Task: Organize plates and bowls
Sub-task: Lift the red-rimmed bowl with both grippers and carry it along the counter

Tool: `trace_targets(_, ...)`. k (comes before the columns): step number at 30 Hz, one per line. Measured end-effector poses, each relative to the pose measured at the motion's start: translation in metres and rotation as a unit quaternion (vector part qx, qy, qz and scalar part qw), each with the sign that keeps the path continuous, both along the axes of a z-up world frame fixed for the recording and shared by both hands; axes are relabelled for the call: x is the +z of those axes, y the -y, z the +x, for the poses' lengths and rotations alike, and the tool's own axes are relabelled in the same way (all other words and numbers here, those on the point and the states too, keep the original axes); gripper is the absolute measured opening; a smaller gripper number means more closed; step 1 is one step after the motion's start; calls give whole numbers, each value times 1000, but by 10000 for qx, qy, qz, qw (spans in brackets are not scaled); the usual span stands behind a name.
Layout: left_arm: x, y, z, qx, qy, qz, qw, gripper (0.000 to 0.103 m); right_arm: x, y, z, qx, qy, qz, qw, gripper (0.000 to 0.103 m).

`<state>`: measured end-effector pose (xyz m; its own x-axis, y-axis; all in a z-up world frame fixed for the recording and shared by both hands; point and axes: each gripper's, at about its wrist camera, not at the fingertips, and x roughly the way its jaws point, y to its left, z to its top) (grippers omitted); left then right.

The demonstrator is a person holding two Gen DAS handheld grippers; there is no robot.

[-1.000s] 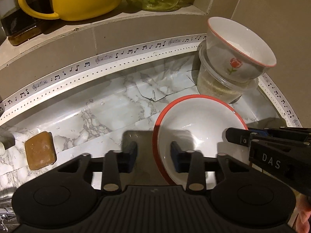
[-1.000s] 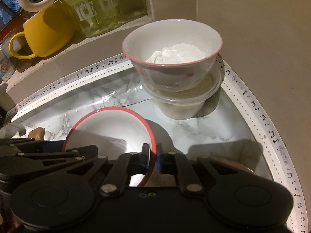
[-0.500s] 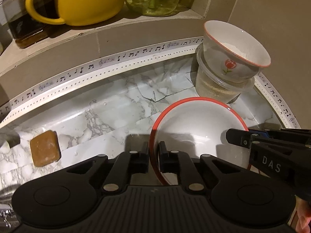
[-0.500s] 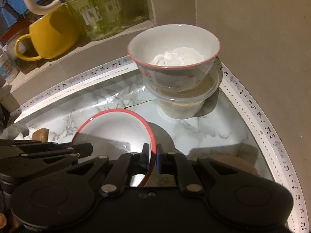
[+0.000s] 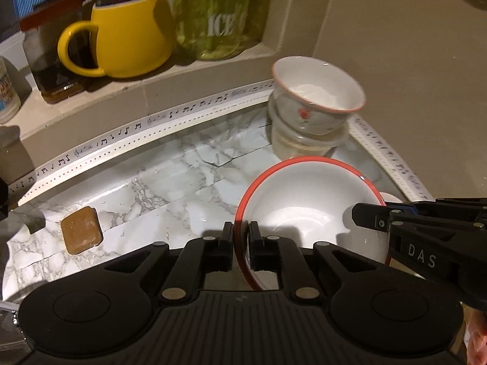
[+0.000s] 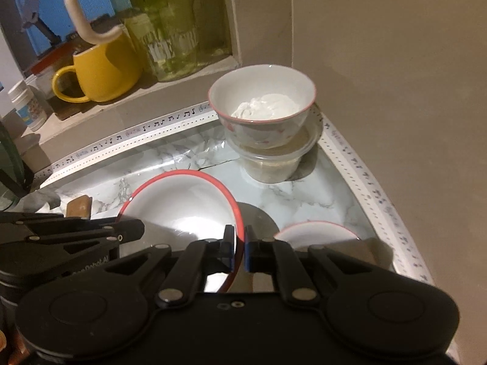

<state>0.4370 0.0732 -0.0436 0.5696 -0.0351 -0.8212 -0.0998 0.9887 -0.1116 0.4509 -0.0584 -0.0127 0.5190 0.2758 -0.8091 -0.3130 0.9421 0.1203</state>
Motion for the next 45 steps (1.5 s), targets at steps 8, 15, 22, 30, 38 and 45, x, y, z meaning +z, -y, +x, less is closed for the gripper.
trace_targets(8, 27, 28, -30, -246, 98, 28, 9996, 9, 29, 22, -37, -153, 131, -110, 9997, 7)
trace_targets(15, 47, 55, -55, -507, 152, 69, 9986, 9, 47, 49, -69, -313, 190, -131, 9992, 7)
trace_targets(22, 55, 90, -69, -817, 137, 15, 9966, 8, 53, 85, -96, -554, 232, -204, 9980, 7)
trace_targets(30, 49, 136, -80, -1175, 19, 47, 9931, 9, 48, 124, -123, -904, 176, -256, 9954, 6)
trace_targets(38, 36, 166, -82, -1415, -124, 162, 9897, 9, 35, 153, -139, -1162, 12, -197, 9930, 7)
trace_targets(45, 25, 178, -76, -1488, -248, 249, 9882, 9, 22, 166, -141, -1258, -109, -151, 9919, 7)
